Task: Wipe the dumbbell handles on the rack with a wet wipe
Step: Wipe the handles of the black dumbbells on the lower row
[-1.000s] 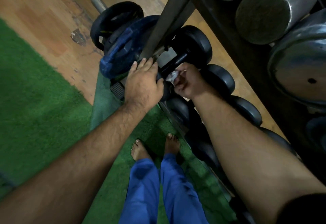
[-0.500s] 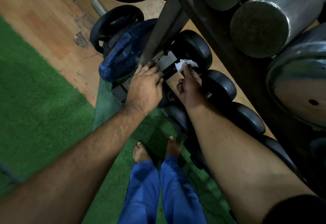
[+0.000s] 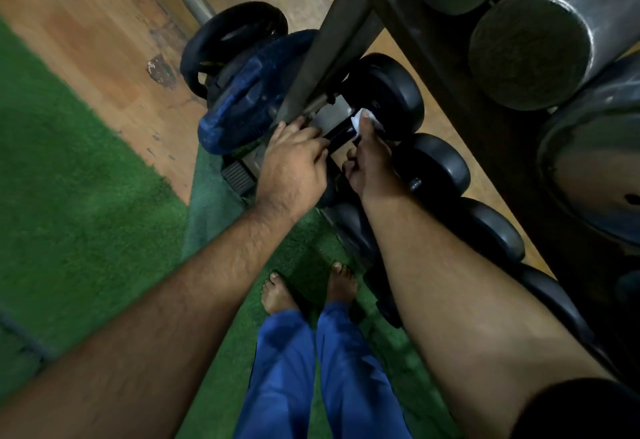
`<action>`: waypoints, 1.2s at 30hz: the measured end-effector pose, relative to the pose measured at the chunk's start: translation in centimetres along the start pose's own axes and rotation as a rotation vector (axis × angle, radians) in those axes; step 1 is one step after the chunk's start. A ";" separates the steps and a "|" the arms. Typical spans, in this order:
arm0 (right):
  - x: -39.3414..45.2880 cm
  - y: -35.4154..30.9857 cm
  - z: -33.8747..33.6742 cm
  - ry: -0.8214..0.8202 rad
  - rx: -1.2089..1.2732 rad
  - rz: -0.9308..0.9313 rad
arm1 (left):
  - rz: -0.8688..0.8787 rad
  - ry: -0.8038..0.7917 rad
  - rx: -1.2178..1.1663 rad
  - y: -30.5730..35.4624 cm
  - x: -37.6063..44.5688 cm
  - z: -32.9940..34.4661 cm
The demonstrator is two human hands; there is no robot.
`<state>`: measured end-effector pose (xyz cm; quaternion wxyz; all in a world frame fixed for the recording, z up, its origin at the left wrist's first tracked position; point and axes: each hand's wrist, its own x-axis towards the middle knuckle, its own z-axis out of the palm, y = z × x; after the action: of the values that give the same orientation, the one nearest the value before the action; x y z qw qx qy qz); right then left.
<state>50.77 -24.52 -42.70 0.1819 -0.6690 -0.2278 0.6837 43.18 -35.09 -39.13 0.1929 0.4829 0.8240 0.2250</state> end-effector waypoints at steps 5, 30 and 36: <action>-3.3 -0.6 -0.9 -0.196 -0.290 0.118 | -0.141 0.047 -0.321 0.2 -0.5 -0.9; 2.9 -1.4 0.6 0.021 0.036 0.032 | -0.301 -0.010 0.005 2.4 0.8 -2.6; 3.4 -1.4 -1.0 -0.107 0.003 0.089 | -0.231 -0.018 0.002 1.9 0.3 -1.8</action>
<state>51.60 -21.42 -44.71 0.1397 -0.6406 -0.2062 0.7264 43.45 -34.32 -36.60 0.2244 0.3868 0.8727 0.1961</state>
